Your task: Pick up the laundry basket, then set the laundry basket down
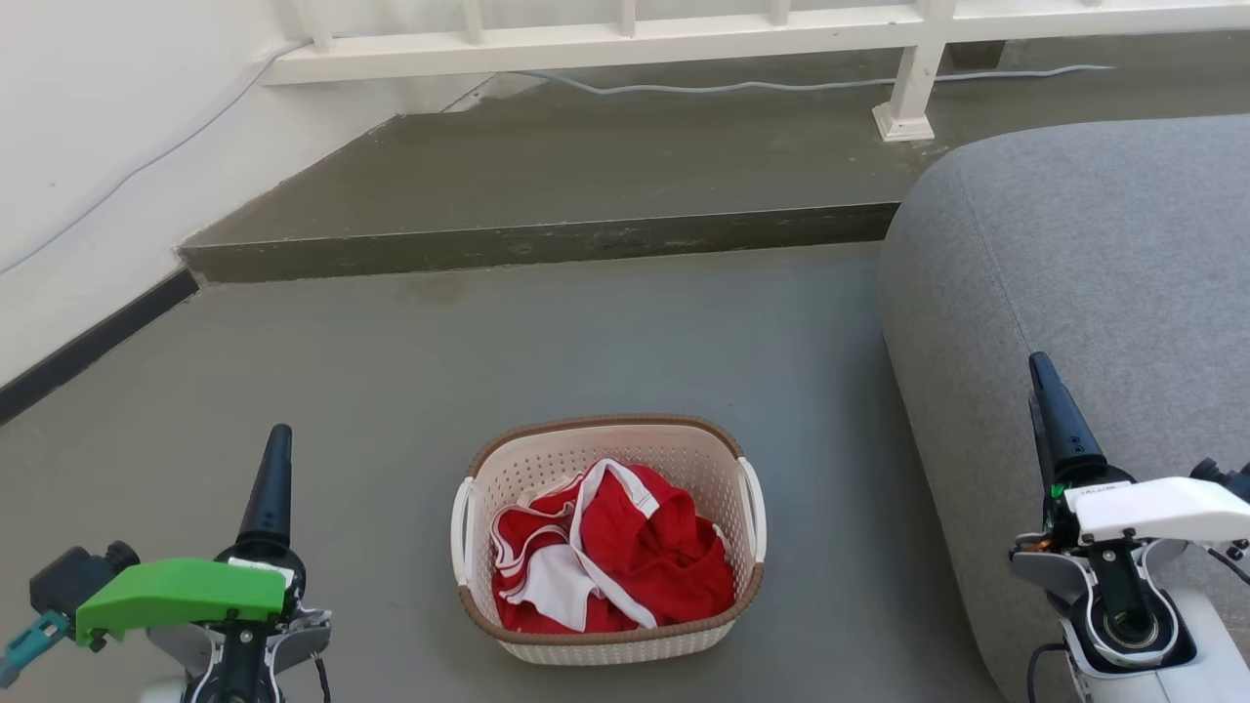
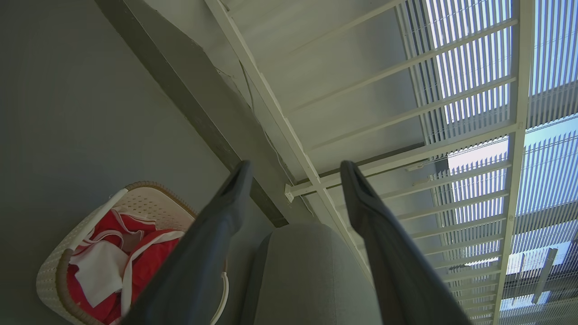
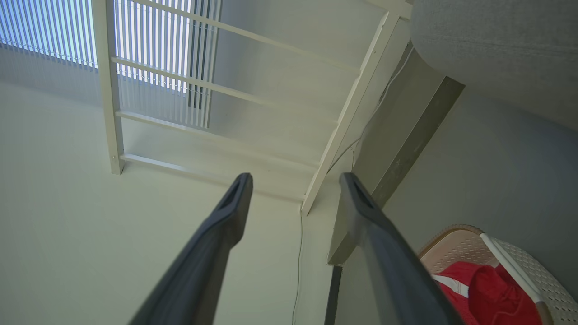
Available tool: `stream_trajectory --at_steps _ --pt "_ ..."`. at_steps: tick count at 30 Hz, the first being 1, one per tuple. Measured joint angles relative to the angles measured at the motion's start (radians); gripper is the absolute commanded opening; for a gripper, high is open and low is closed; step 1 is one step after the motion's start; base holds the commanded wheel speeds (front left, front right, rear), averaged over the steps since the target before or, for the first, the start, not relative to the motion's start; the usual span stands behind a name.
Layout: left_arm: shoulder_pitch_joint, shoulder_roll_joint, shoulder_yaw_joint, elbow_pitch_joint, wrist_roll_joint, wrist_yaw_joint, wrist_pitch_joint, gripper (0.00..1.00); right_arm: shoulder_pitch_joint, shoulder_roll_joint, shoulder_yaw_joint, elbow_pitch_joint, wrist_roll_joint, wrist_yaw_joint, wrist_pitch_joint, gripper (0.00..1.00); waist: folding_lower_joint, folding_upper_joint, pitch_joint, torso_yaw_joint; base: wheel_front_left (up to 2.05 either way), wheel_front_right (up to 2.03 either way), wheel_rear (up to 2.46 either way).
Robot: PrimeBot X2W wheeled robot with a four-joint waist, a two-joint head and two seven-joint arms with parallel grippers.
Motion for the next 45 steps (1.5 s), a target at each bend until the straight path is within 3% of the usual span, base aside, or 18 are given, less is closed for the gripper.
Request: stream_trajectory --at_steps 13,26,45 --pt "-0.002 0.027 -0.013 -0.022 0.298 0.003 -0.047 1.00 -0.019 -0.051 0.075 -0.004 -0.212 0.001 -0.051 1.00 0.0000 0.0000 0.004 -0.003 0.00 0.00 0.00" --pt "-0.003 0.023 -0.054 -0.044 0.551 0.025 -0.091 1.00 -0.040 -0.057 0.100 -0.014 -0.460 -0.015 -0.095 1.00 0.0000 0.0000 0.007 -0.004 0.00 0.00 0.00" --pt "-0.004 0.002 -0.084 -0.054 0.840 0.044 -0.164 1.00 -0.054 -0.052 0.151 -0.016 -0.745 -0.036 -0.166 1.00 0.0000 0.0000 0.010 -0.004 0.00 0.00 0.00"
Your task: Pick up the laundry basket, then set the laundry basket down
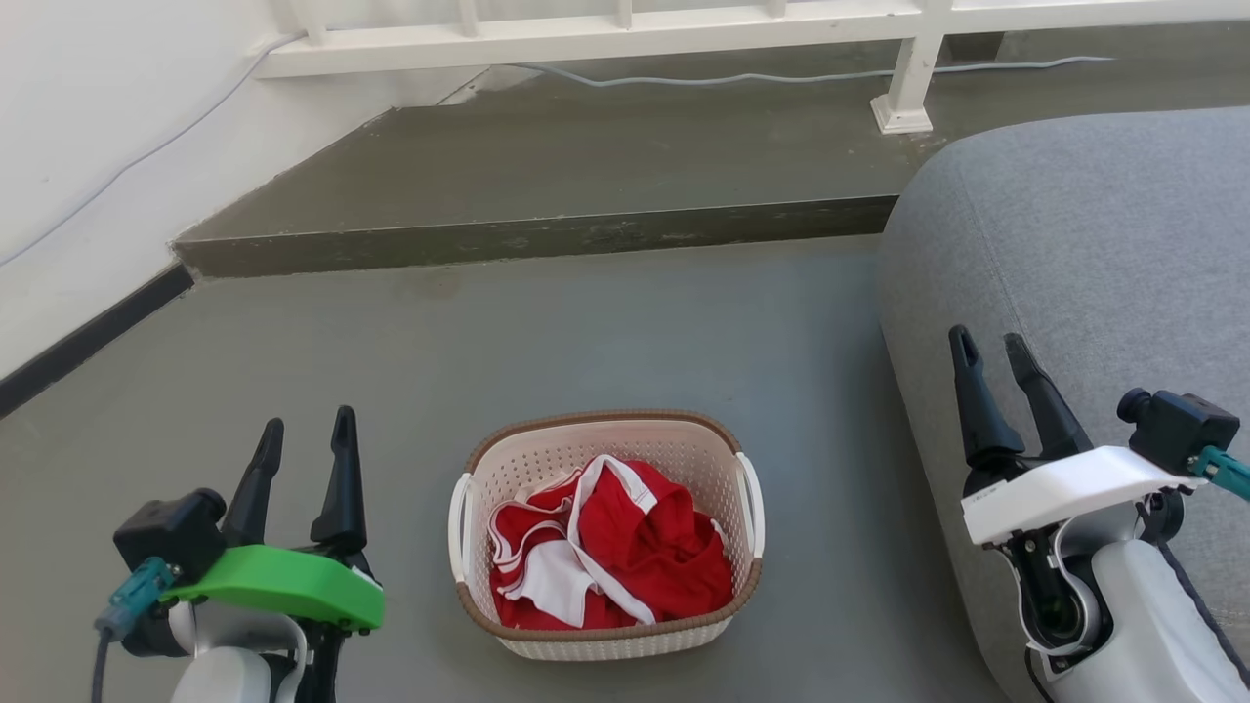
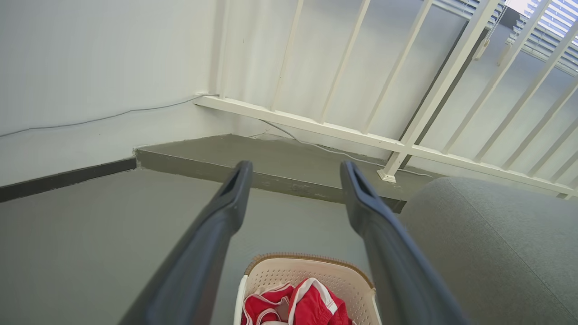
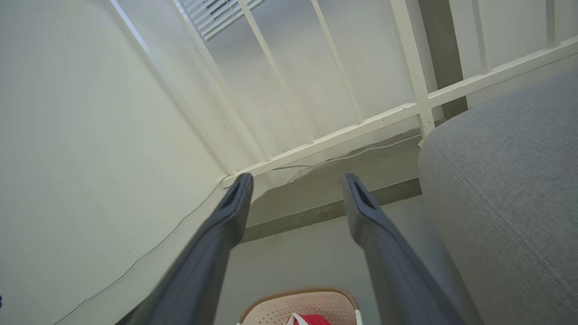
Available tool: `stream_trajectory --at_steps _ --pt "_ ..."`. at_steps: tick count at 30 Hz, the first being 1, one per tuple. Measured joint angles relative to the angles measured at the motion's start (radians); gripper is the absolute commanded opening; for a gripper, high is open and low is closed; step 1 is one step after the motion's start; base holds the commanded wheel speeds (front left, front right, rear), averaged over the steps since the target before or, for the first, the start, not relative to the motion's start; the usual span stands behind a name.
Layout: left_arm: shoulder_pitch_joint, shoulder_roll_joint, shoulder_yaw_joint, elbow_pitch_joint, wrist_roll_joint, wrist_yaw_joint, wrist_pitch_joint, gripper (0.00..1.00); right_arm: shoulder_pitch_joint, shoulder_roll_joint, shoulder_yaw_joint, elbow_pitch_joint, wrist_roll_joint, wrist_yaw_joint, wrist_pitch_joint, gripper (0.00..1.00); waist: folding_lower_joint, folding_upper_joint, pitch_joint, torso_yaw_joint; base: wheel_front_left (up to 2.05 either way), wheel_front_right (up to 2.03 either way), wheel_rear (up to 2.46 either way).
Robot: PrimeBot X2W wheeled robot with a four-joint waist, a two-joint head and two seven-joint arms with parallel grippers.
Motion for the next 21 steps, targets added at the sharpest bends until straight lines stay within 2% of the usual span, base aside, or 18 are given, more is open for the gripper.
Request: stream_trajectory --at_steps 16,21 --pt "-0.006 -0.003 -0.015 -0.011 0.208 0.000 -0.058 1.00 -0.005 0.003 0.010 0.010 -0.204 -0.001 -0.055 1.00 0.0000 0.0000 0.002 0.002 0.00 0.00 0.00" --pt "-0.007 -0.004 -0.015 -0.010 0.216 0.000 -0.059 1.00 -0.009 0.008 0.008 0.012 -0.222 0.000 -0.059 1.00 0.0000 0.0000 0.002 0.002 0.00 0.00 0.00"
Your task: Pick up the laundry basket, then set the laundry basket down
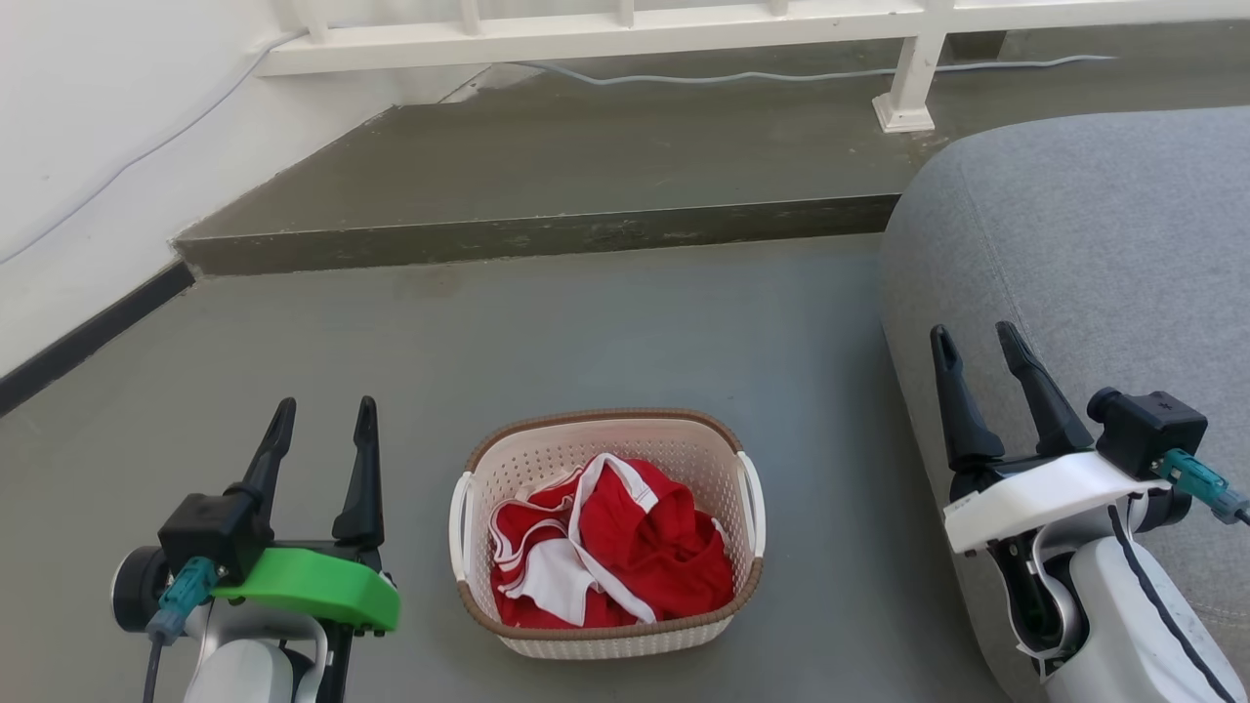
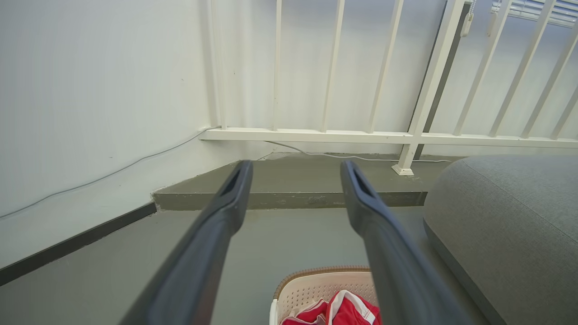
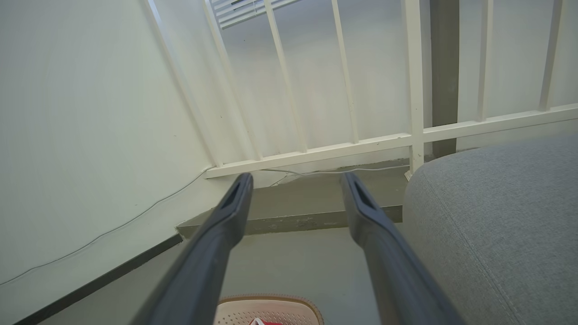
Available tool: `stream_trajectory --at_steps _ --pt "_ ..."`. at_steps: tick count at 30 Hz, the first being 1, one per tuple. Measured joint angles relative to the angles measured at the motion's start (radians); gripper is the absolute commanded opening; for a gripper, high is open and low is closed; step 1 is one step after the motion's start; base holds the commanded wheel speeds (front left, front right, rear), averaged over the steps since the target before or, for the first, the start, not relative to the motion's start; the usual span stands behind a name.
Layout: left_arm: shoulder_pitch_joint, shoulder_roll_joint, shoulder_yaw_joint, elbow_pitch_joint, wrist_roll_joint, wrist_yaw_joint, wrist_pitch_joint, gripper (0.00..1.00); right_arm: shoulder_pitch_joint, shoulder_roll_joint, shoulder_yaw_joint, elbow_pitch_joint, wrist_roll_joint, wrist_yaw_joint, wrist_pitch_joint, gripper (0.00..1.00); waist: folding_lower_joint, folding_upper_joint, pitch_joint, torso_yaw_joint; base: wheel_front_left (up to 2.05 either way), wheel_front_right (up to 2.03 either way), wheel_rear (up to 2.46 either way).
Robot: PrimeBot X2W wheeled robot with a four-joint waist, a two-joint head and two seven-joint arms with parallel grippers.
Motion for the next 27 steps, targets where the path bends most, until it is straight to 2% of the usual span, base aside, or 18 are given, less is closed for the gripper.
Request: stream_trajectory --at_steps 27 --pt "-0.012 -0.003 0.019 0.011 0.005 -0.002 0.000 1.00 -0.003 0.024 -0.022 0.033 -0.020 0.010 0.000 1.00 0.0000 0.0000 0.007 -0.008 0.00 0.00 0.00"
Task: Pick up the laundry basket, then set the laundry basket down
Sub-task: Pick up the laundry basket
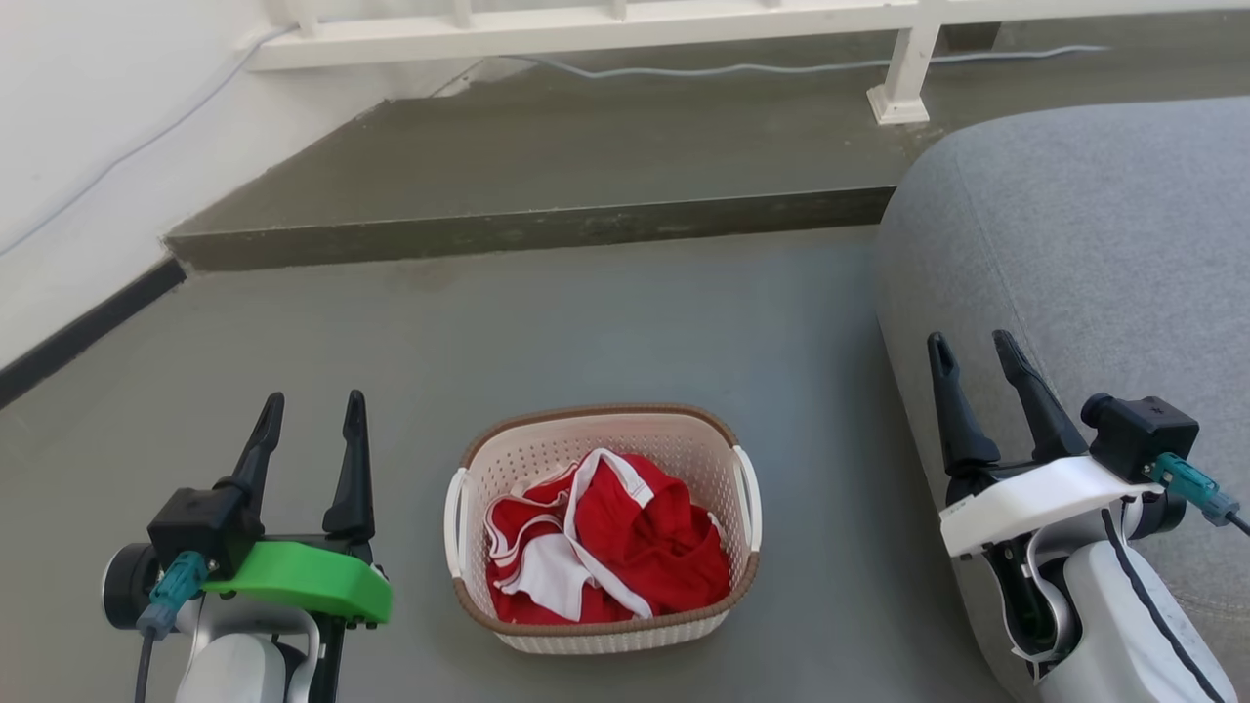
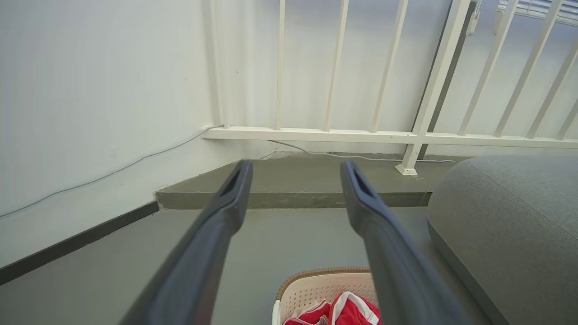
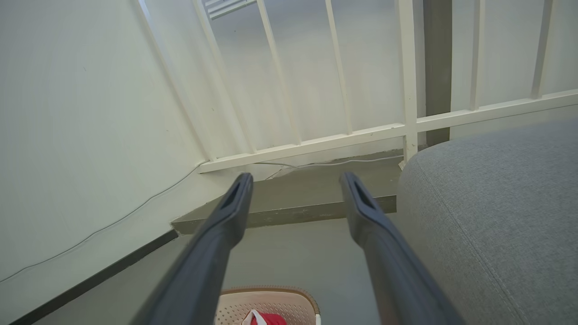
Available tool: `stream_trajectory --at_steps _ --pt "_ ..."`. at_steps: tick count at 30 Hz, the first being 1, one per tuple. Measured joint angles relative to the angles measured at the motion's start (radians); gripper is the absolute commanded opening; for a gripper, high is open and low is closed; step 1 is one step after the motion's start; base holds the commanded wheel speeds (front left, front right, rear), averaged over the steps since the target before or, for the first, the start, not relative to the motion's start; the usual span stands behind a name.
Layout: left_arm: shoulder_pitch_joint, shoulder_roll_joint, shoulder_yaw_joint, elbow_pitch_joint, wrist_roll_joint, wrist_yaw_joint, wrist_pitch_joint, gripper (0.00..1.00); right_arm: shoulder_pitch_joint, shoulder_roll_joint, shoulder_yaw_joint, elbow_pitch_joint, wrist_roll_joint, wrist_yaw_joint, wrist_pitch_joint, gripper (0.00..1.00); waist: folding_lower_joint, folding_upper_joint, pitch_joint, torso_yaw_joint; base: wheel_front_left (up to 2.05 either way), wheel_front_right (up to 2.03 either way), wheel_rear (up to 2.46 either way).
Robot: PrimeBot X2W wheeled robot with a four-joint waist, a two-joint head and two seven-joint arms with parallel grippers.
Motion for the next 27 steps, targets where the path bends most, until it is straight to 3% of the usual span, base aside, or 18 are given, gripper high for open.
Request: stream_trajectory --at_steps 11,27 --pt "-0.011 -0.001 0.004 -0.006 0.000 -0.007 0.000 1.00 -0.021 0.002 -0.012 0.000 -0.006 0.008 0.000 1.00 0.0000 0.0000 0.074 -0.007 0.00 0.00 0.00" --pt "-0.170 -0.005 0.006 0.044 0.000 -0.017 0.000 1.00 -0.151 0.006 -0.016 0.064 0.019 0.021 0.000 1.00 0.0000 0.0000 0.257 -0.013 0.00 0.00 0.00"
